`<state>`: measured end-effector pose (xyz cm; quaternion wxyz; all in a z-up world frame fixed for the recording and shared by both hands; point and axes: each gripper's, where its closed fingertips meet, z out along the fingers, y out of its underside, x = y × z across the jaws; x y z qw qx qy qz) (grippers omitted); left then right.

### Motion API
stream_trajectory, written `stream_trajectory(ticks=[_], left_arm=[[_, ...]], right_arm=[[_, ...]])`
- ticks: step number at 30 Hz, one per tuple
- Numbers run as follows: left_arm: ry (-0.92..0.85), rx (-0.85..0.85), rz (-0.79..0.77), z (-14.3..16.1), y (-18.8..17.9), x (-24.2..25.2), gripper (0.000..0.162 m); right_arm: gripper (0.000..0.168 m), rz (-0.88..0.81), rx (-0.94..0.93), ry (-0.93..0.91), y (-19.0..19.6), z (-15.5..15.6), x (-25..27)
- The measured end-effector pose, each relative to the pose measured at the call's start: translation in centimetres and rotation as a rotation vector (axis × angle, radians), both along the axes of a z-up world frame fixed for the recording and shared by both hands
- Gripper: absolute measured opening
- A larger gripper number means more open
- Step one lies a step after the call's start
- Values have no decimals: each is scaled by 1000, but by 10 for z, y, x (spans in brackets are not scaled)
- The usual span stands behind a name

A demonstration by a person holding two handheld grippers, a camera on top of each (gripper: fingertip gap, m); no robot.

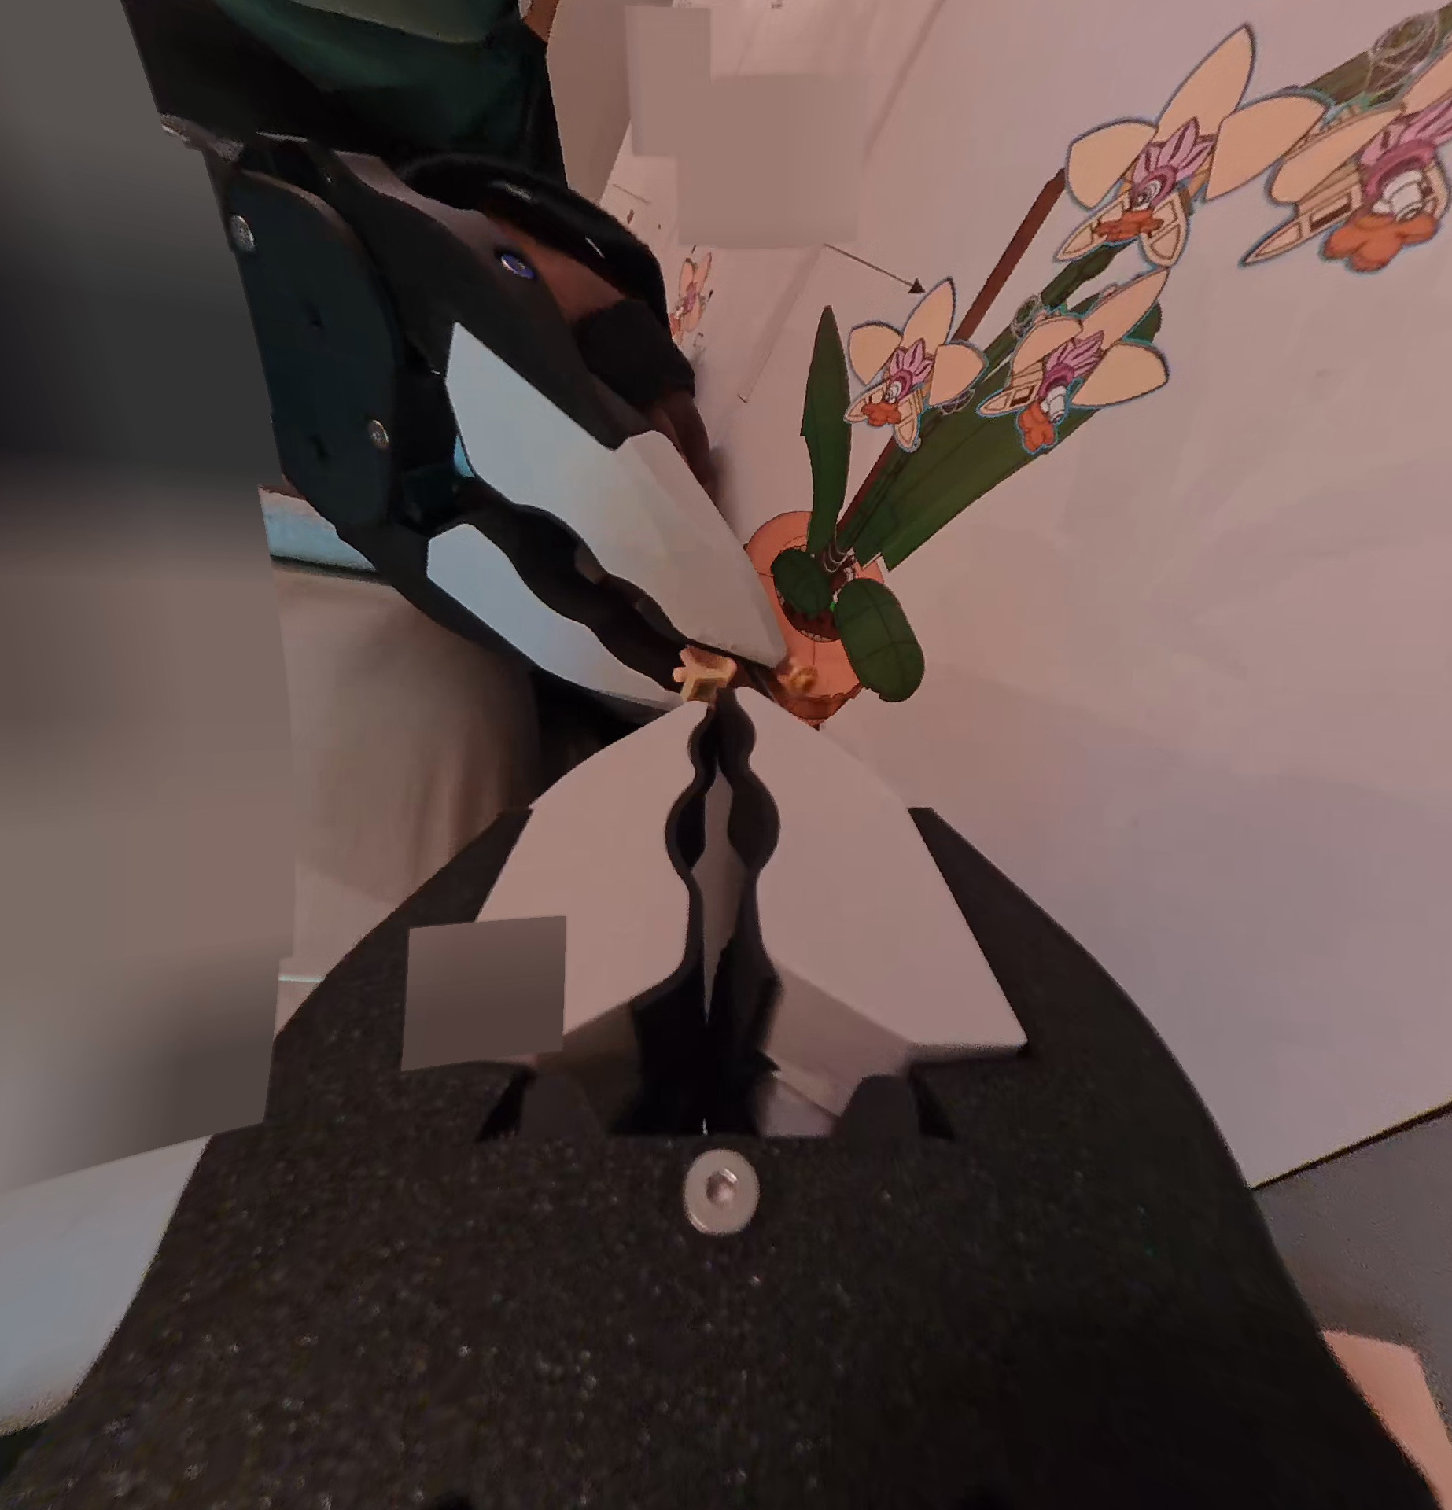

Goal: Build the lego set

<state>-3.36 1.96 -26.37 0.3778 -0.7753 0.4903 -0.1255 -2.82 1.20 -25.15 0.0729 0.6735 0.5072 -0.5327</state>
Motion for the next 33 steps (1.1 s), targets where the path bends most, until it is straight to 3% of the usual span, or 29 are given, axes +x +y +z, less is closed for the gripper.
stream_trajectory(ticks=[3,13,29,33], left_arm=[[-15,-11,41,1,1,-4,14],[-192,-47,166,18,6,-18,14],[-207,-33,169,19,0,-21,15],[-211,-32,166,19,0,-21,15]], right_arm=[[0,6,66,-31,3,-5,4],[10,110,705,88,34,-3,-1],[7,284,899,140,30,-12,-20],[6,269,865,132,31,-14,-17]])
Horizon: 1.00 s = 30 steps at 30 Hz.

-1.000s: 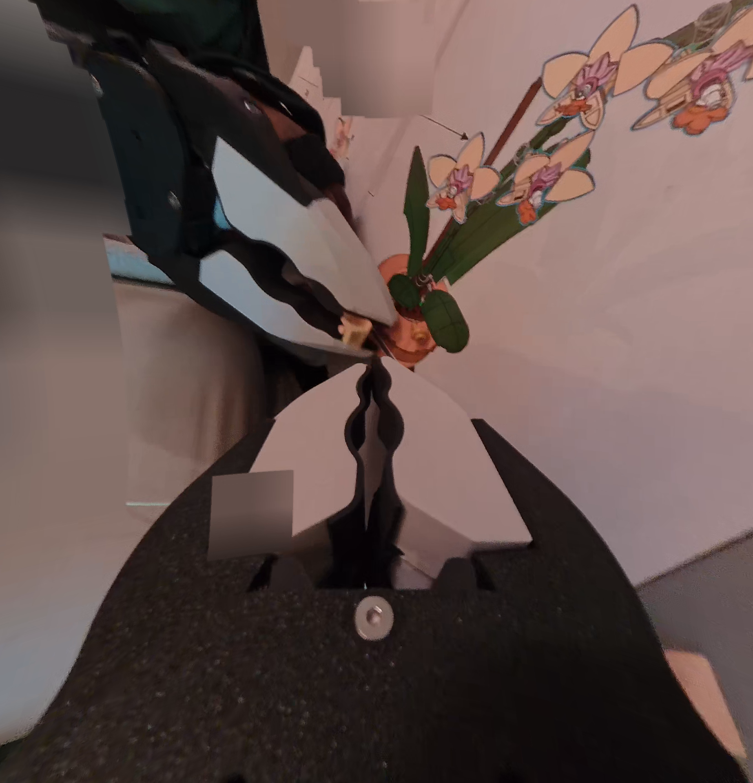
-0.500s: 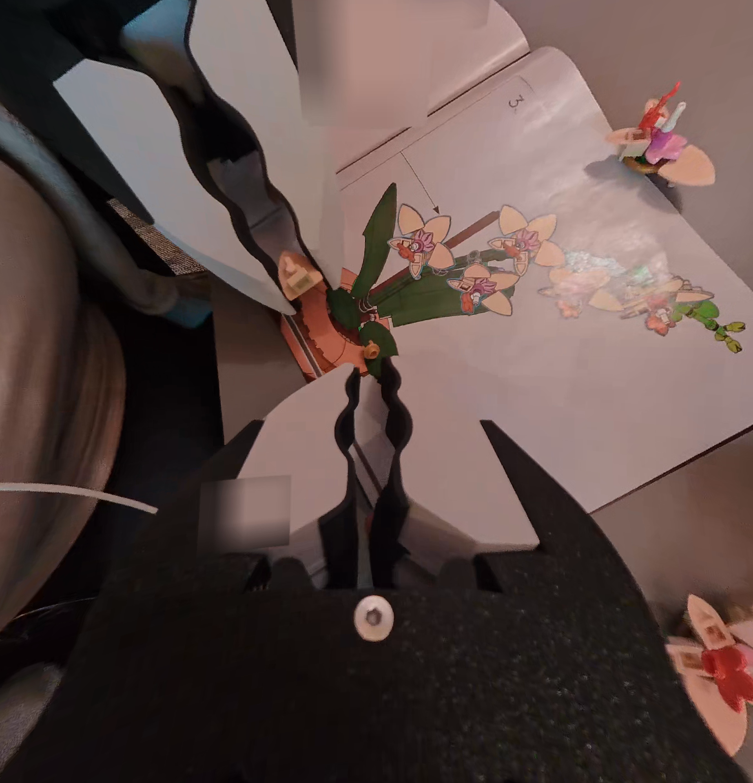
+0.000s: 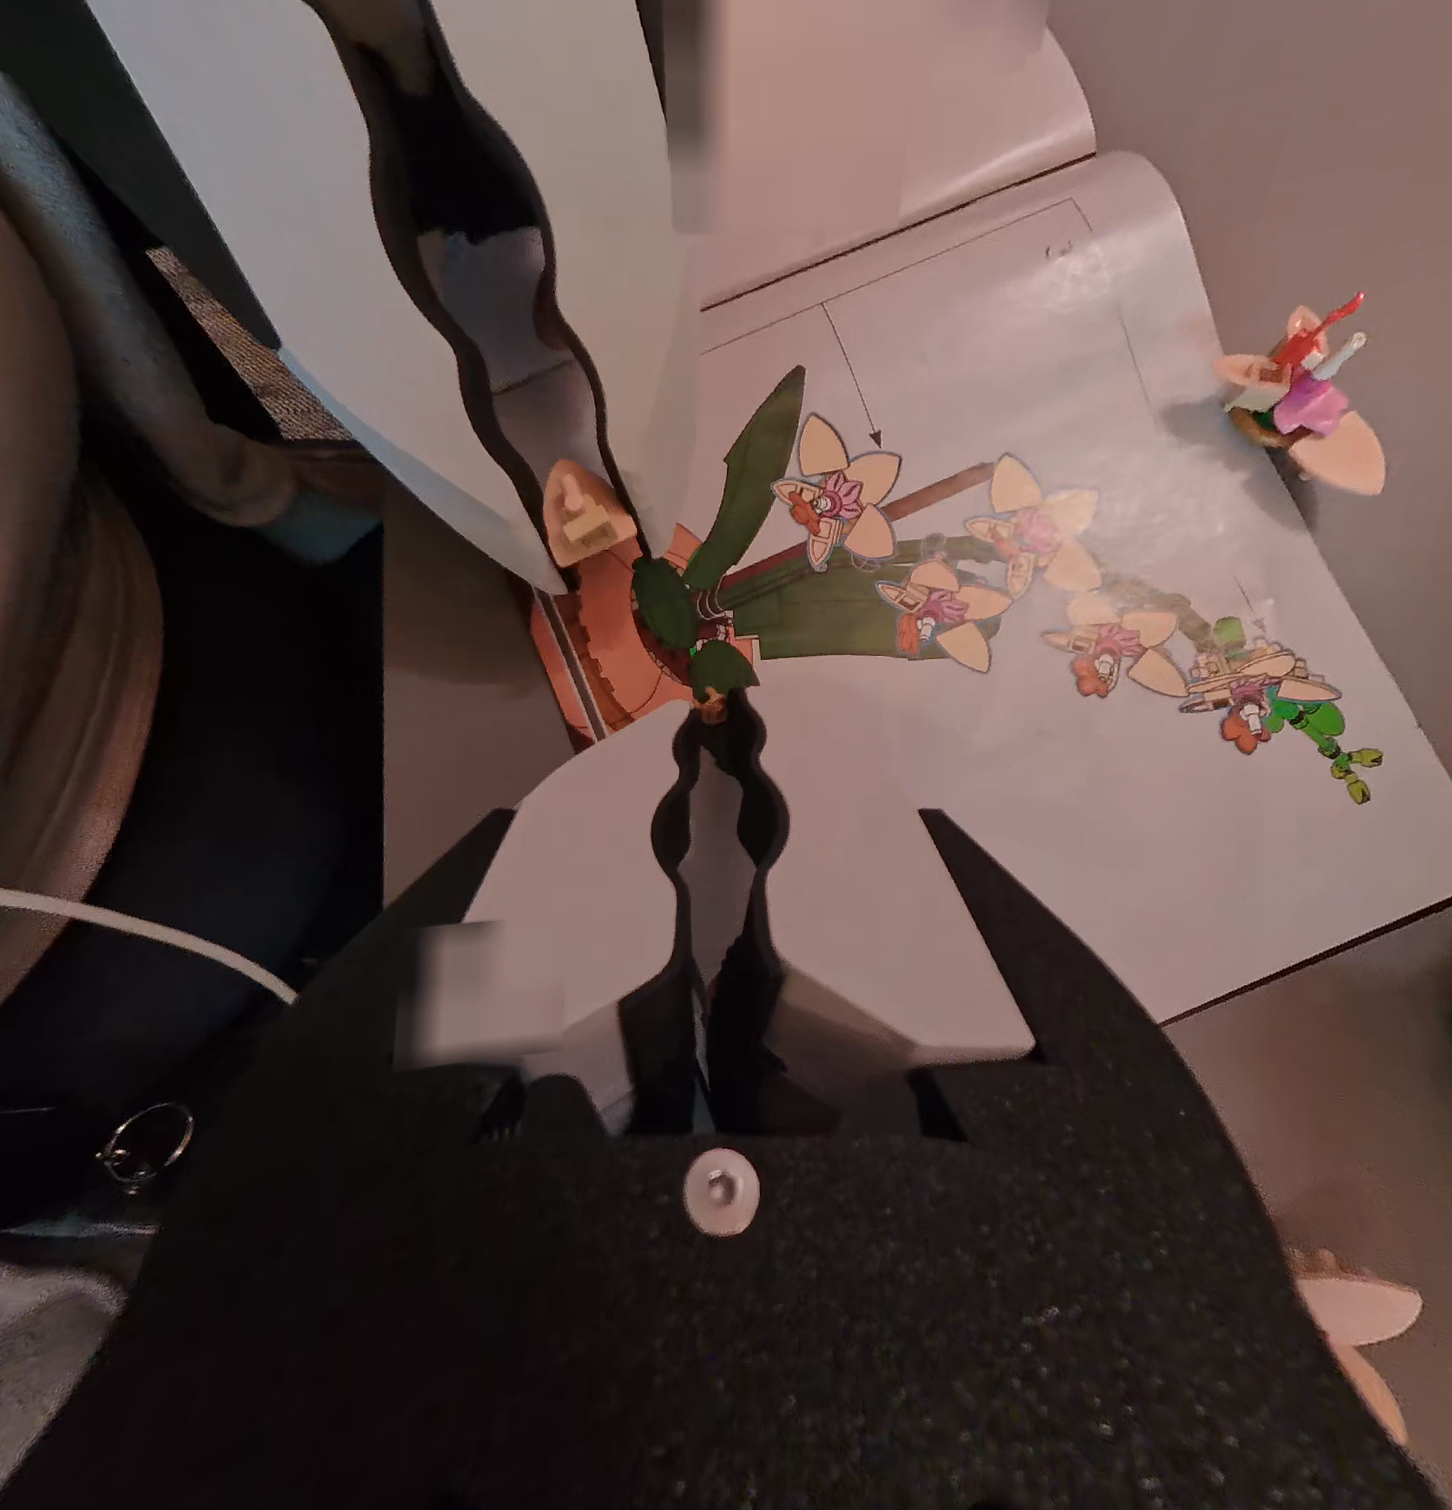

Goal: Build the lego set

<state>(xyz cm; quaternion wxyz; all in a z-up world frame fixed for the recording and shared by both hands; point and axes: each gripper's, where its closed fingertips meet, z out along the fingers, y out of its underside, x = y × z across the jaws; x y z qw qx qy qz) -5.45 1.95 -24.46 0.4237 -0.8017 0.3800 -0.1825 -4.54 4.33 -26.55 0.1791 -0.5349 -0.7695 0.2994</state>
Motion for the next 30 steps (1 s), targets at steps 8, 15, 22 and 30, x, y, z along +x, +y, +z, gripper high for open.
stream_trajectory(ticks=[8,15,22,30], left_arm=[[7,0,-5,-1,0,0,15],[12,-1,-7,-1,0,1,15],[17,-6,-10,-2,0,2,15],[18,-8,-24,-3,0,6,15]], right_arm=[[6,-5,-19,15,1,0,4],[7,-43,-33,20,14,-1,15],[7,-113,0,9,33,-1,28],[13,-270,89,15,69,4,46]])
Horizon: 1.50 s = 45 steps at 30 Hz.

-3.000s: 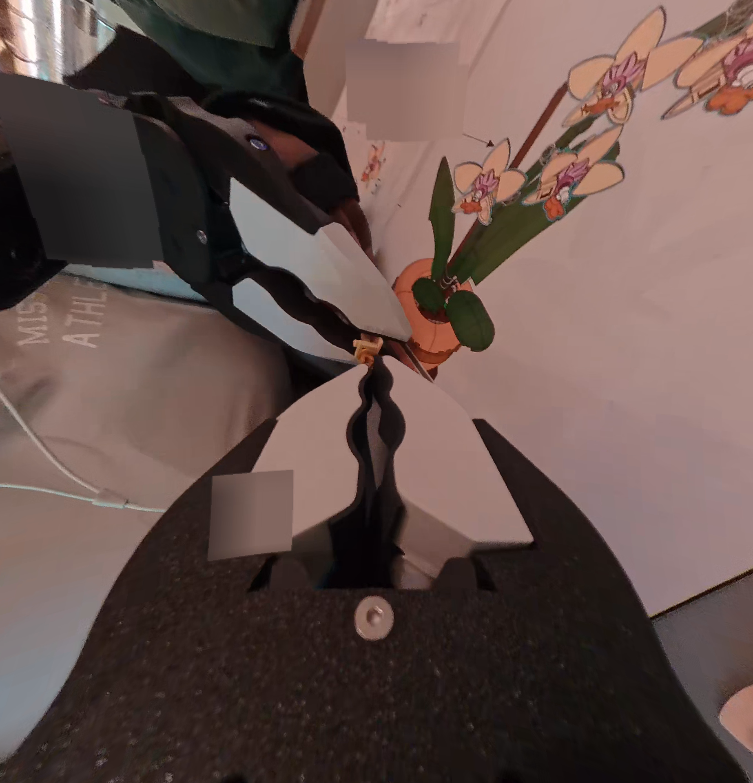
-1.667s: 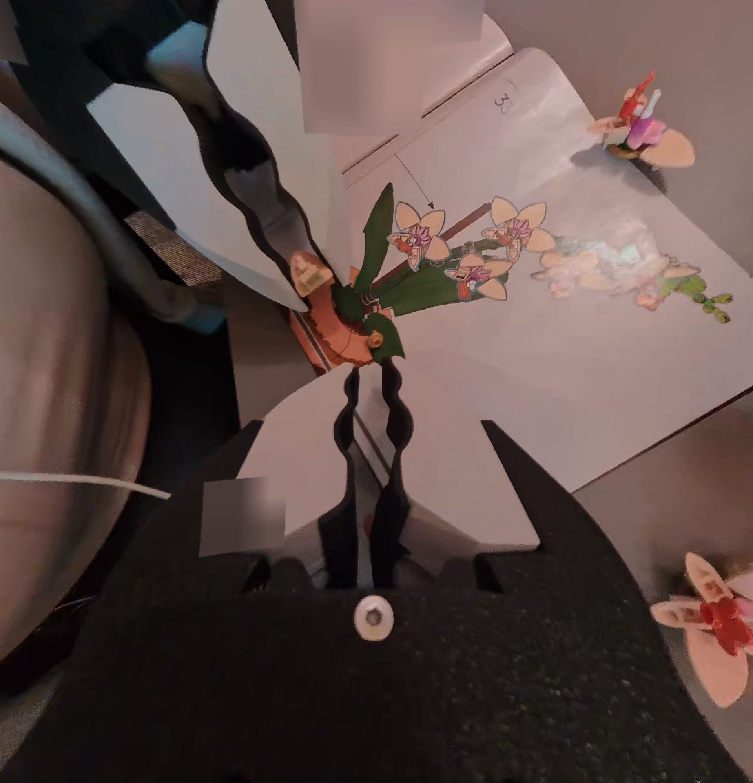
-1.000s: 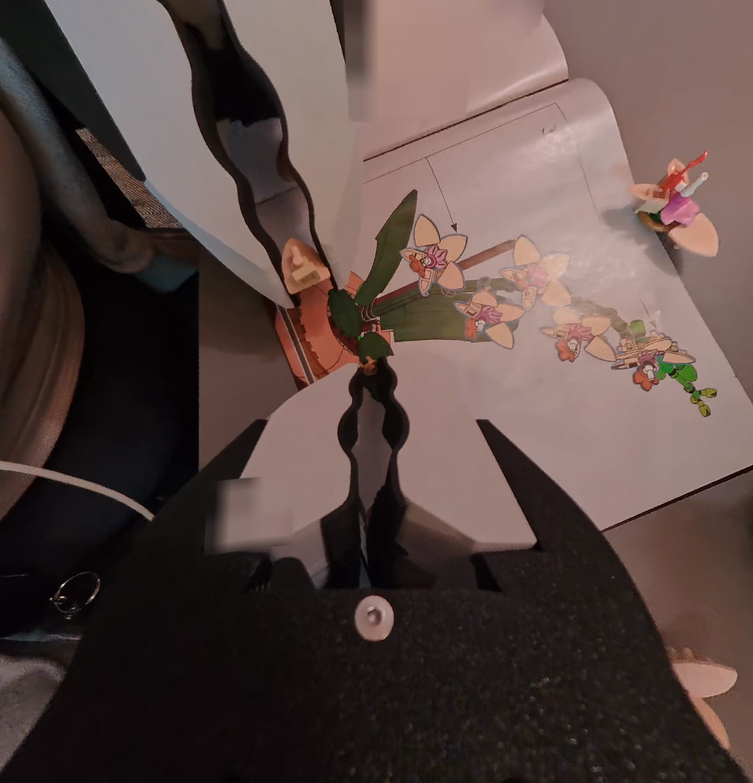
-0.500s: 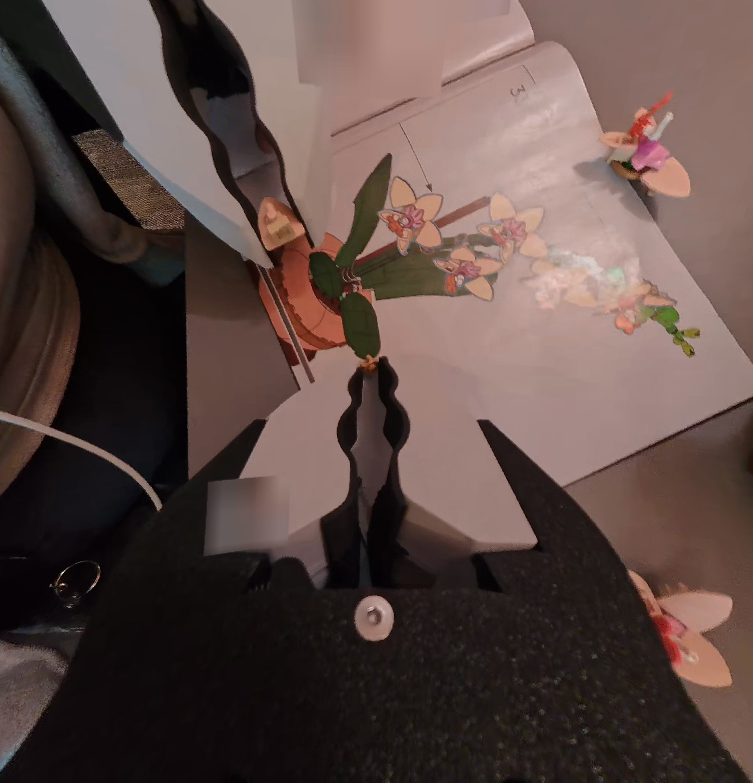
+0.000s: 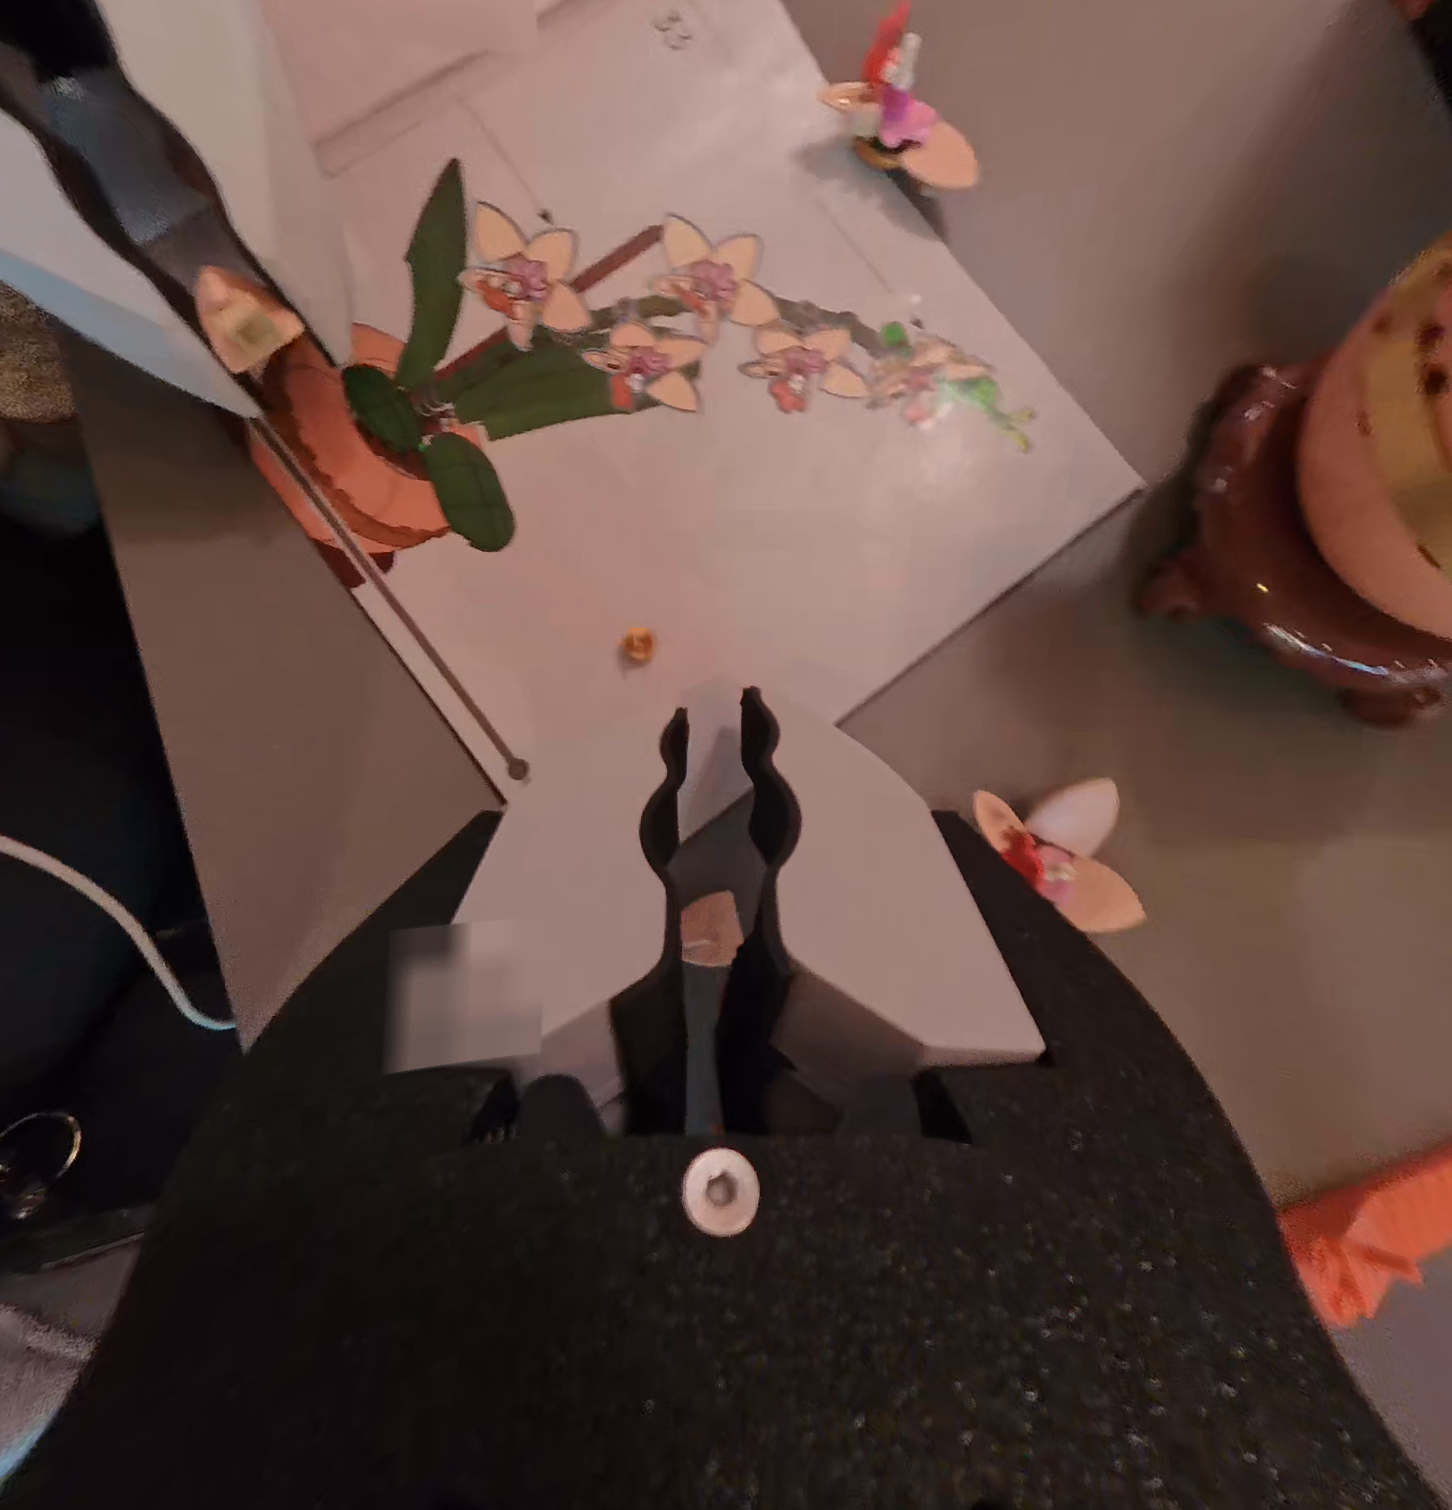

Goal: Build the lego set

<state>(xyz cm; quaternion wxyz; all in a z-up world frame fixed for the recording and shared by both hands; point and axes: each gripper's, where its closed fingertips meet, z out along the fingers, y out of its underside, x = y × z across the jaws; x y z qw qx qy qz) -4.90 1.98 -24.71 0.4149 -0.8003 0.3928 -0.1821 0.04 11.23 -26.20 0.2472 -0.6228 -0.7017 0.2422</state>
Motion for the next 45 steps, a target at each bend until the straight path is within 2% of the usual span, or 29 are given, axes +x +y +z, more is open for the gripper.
stream_trajectory(ticks=[3,5,7,10,16,23,35,38,41,43,44,45], left_arm=[[0,1,0,0,0,0,15],[-3,1,2,1,1,0,15],[-5,0,4,1,1,0,15],[-4,2,2,1,1,1,15],[-6,4,7,1,0,-1,15],[-8,10,0,1,1,0,15],[-21,17,9,3,0,-3,15],[-22,16,5,3,0,-3,15],[-30,12,0,4,0,-3,15],[-35,19,7,5,1,-3,15],[-34,23,19,6,2,-4,15],[-30,27,37,6,4,-5,15]], right_arm=[[13,3,7,49,-3,9,1],[3,69,53,94,-16,14,-4],[2,104,100,74,-24,9,-7],[3,64,88,44,-20,2,-10],[11,-51,-6,38,-14,10,-14],[5,75,135,-48,-19,3,-15],[6,132,185,-105,-9,1,-16],[11,232,239,-135,-9,6,-12],[19,510,377,-178,-7,19,-5],[16,674,438,-140,-7,30,-9],[14,670,419,-160,-3,32,-11],[12,577,357,-216,3,31,-14]])
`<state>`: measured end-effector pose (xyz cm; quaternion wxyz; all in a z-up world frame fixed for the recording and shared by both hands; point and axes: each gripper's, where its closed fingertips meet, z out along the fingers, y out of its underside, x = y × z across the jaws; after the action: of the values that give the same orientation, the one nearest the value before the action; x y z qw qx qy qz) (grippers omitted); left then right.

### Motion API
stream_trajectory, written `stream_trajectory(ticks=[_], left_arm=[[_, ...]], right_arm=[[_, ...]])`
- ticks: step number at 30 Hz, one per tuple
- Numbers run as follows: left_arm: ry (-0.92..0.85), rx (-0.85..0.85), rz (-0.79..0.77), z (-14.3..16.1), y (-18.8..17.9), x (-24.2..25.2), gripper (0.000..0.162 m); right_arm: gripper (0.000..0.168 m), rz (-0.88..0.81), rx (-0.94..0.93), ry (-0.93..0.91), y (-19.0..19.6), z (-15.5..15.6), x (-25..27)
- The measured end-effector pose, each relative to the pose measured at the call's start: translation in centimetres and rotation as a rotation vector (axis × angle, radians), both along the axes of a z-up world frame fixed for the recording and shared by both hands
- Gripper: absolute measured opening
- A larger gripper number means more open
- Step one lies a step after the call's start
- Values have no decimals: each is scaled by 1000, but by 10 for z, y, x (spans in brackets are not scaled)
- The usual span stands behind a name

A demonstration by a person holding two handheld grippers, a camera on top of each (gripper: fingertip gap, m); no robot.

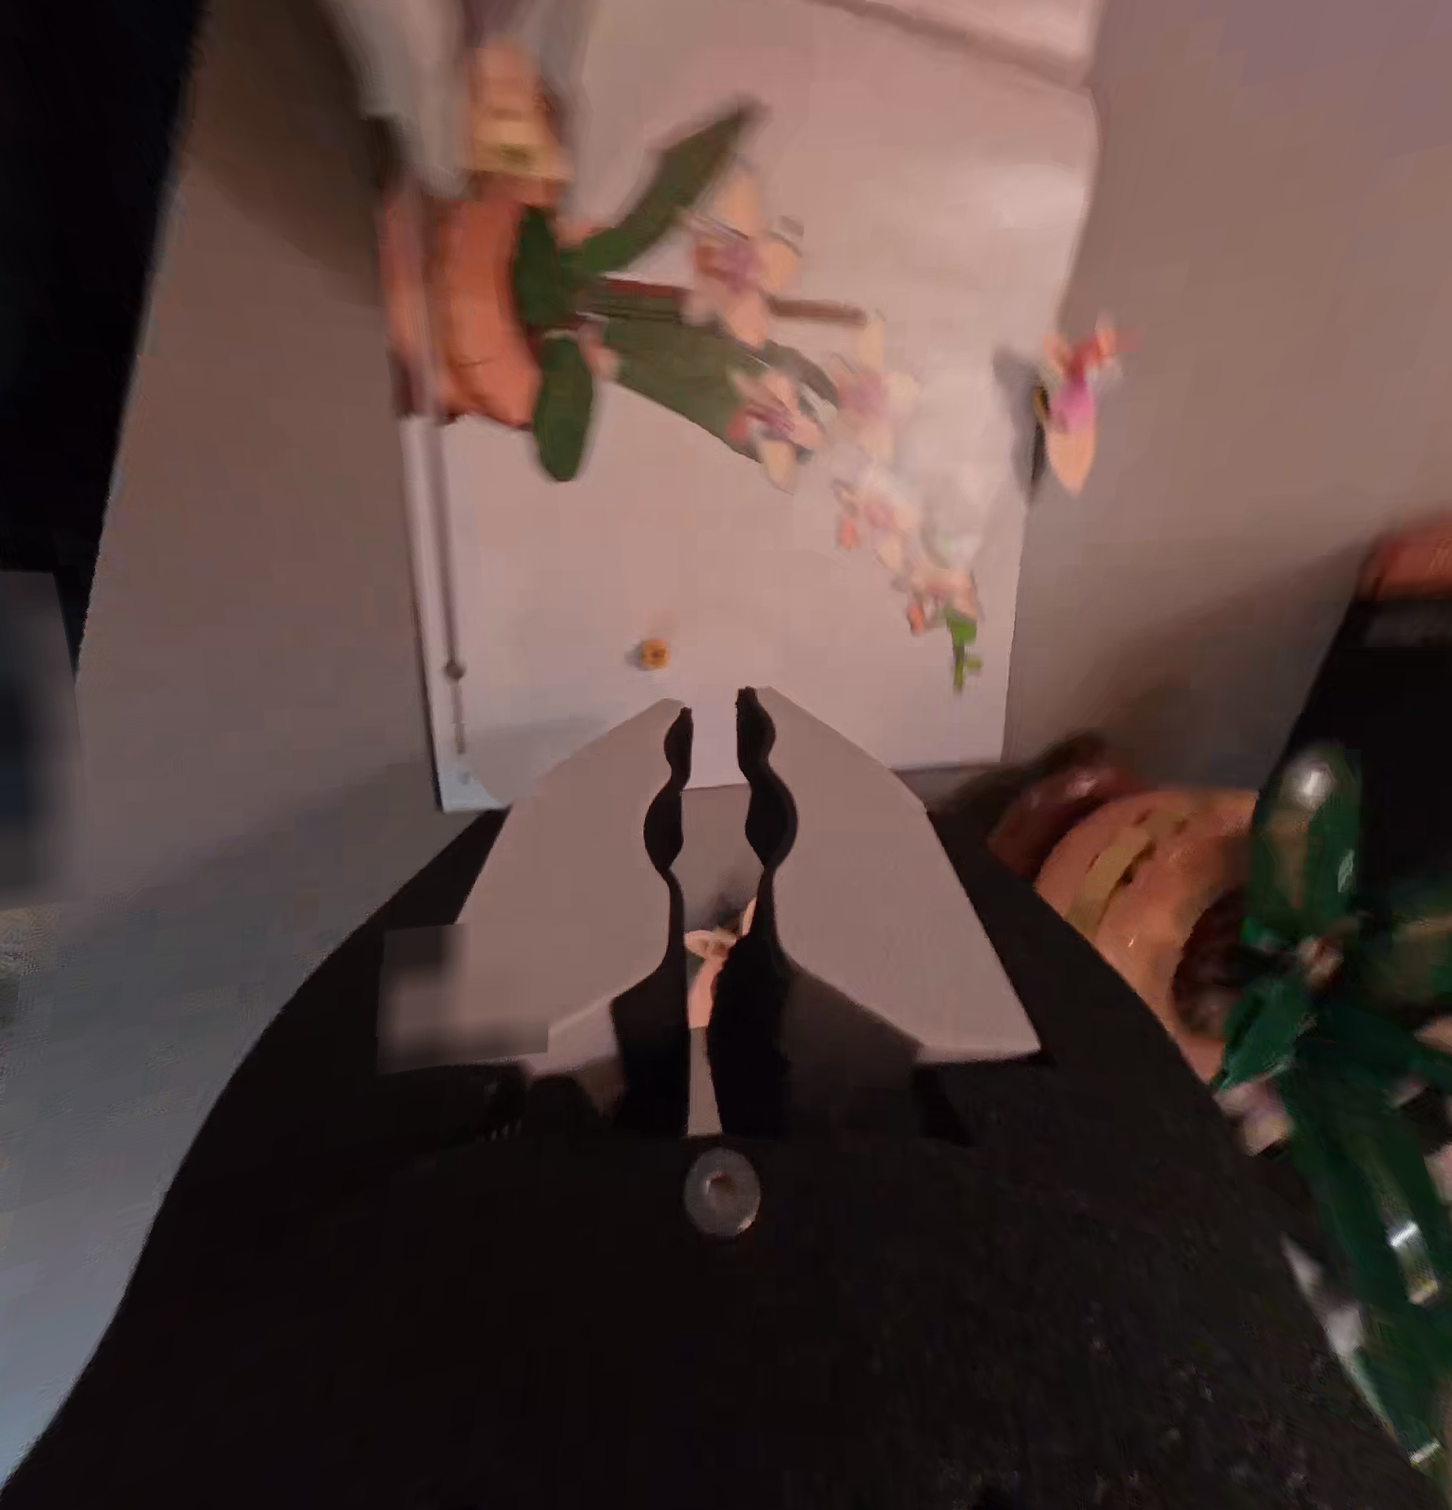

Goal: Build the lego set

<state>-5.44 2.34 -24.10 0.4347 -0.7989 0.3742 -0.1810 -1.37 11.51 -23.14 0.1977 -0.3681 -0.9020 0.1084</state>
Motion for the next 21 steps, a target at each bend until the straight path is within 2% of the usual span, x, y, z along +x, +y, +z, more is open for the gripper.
stream_trajectory(ticks=[1,2,4,6,9,12,21], left_arm=[[1,7,18,1,2,-1,15],[-4,20,32,4,3,-1,15],[-27,26,46,6,3,1,15],[-64,5,62,7,4,2,15],[-109,-11,60,12,6,3,15],[-114,-11,32,15,7,2,15],[-141,-19,3,15,9,-8,15]], right_arm=[[11,-162,-77,-52,2,-1,-2],[17,-292,-236,-95,-10,-1,-3],[11,-584,-450,-46,-19,4,-10],[10,-805,-418,63,-9,0,-3],[11,-1030,-405,184,-12,-10,5],[12,-1141,-428,178,-19,-20,6],[9,-1200,-315,-9,-12,-28,8]])
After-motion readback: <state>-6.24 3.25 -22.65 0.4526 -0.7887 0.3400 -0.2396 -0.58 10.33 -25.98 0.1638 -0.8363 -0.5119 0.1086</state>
